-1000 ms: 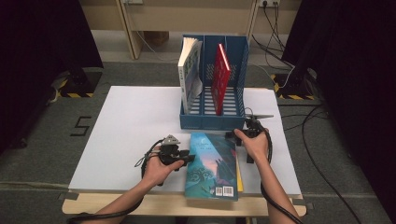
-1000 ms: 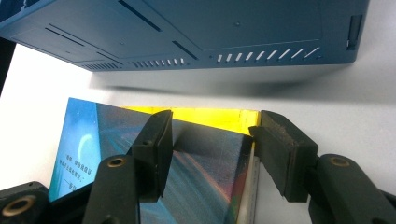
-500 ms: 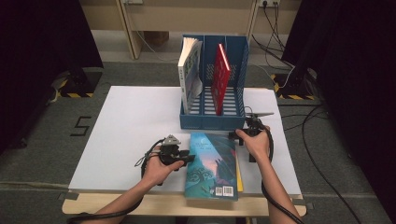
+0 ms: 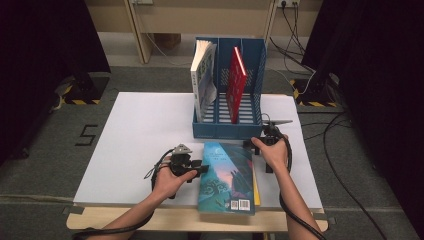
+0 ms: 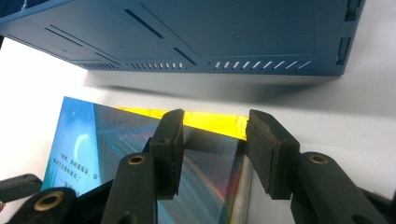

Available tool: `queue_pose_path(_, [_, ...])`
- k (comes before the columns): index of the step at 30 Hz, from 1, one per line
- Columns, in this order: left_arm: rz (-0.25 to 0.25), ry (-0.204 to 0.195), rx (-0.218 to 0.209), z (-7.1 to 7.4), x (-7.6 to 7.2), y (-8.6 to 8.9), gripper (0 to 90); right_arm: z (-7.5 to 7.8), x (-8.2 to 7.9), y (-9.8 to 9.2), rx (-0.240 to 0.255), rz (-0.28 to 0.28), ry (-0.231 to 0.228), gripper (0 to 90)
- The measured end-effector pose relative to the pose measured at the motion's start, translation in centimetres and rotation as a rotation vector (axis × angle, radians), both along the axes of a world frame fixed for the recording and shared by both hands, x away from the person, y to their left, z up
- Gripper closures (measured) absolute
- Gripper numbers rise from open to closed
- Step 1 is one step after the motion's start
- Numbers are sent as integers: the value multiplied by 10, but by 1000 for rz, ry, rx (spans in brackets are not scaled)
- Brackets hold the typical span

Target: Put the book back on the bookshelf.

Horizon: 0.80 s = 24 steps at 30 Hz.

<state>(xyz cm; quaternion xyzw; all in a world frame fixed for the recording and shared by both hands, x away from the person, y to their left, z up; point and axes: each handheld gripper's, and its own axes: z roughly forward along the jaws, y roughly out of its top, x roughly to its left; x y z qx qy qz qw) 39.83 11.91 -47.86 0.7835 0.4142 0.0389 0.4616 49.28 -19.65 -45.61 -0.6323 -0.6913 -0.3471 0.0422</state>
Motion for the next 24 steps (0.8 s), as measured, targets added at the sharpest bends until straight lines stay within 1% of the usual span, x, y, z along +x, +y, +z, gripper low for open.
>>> queue_pose_path(4, [-7, -6, 22, 2, 1, -2, 576, 0, 0, 0, -7, 2, -1, 565])
queue_pose_path(9, [-6, -11, 19, 2, 0, -6, 578, 0, 0, -1, -8, -1, 4, 540])
queue_pose_path(10, [-7, -10, 17, 2, 0, -7, 578, 0, -1, -2, -18, 2, 2, 534])
queue_pose_path(13, [-15, -8, 12, 2, -1, -10, 579, 0, -1, -3, -21, -2, 3, 522])
queue_pose_path(14, [-22, -10, 12, 2, -1, -13, 580, 0, -1, -6, -21, -8, 12, 509])
queue_pose_path(15, [-22, -10, 12, 2, -1, -13, 580, -1, -1, -7, -15, -13, 10, 502])
queue_pose_path(16, [-30, -10, 7, 2, -1, -16, 580, -1, -1, -9, -13, -12, 21, 496])
queue_pose_path(17, [-30, -10, 7, 2, -1, -16, 581, -1, -1, -9, -13, -12, 21, 496])
queue_pose_path(20, [-38, -15, 9, 2, 0, -19, 581, -4, -1, -15, 17, -18, 41, 467])
queue_pose_path(22, [-39, -14, 9, 2, 0, -20, 580, -6, -1, -17, 33, -17, 62, 448])
queue_pose_path(23, [-39, -14, 9, 2, 0, -20, 580, -6, -1, -17, 33, -17, 62, 448])
queue_pose_path(24, [-41, -12, 11, 3, 1, -20, 580, -8, 0, -18, 48, -18, 65, 444])
